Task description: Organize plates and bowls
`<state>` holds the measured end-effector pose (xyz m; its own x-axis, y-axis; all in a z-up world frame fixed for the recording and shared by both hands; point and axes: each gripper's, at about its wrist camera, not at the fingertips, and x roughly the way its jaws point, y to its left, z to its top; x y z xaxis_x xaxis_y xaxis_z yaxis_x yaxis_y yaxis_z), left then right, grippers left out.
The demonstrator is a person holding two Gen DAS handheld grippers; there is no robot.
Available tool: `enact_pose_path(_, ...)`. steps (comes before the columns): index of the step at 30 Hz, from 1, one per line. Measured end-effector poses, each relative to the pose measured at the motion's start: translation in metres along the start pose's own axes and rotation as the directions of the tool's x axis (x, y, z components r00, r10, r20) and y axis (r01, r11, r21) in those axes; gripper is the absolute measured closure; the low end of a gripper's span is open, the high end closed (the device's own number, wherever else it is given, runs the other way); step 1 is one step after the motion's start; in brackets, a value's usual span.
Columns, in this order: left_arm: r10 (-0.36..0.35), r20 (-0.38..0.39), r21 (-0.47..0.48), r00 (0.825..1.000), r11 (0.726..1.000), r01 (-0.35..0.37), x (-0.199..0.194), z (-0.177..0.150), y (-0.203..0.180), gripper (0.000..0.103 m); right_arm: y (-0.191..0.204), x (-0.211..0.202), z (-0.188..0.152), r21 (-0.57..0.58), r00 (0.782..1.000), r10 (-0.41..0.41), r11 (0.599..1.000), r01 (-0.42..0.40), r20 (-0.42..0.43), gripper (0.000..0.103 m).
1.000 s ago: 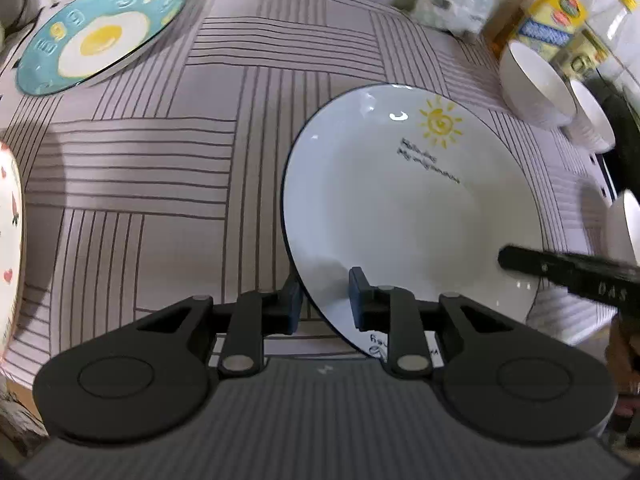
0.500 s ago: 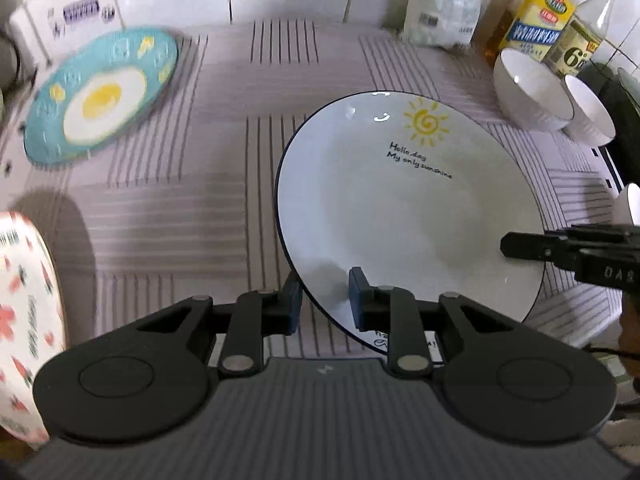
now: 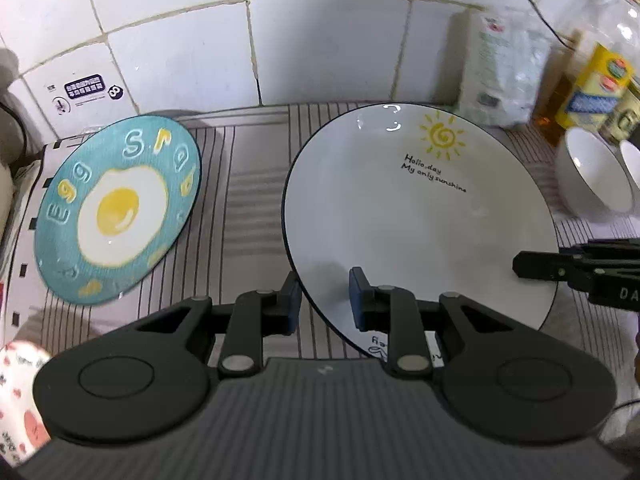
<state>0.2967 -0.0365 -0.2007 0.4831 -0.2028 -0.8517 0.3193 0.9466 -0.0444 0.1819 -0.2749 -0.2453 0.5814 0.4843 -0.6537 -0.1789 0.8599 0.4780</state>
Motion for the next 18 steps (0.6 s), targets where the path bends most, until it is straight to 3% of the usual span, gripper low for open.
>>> enact_pose_path(8,-0.014,-0.033,-0.056,0.999,0.998,0.012,0.036,0.032,0.010,0.080,-0.008,0.023,0.028,0.015,0.998,-0.046,0.999,0.046,0.034,0.078)
enact_pose_path(18,0.006,-0.073,-0.071,0.997,0.997,-0.011,0.056,0.048,0.005,0.080,-0.007,0.045,0.045,-0.050,0.990,-0.143,0.989,0.142,-0.016,0.073)
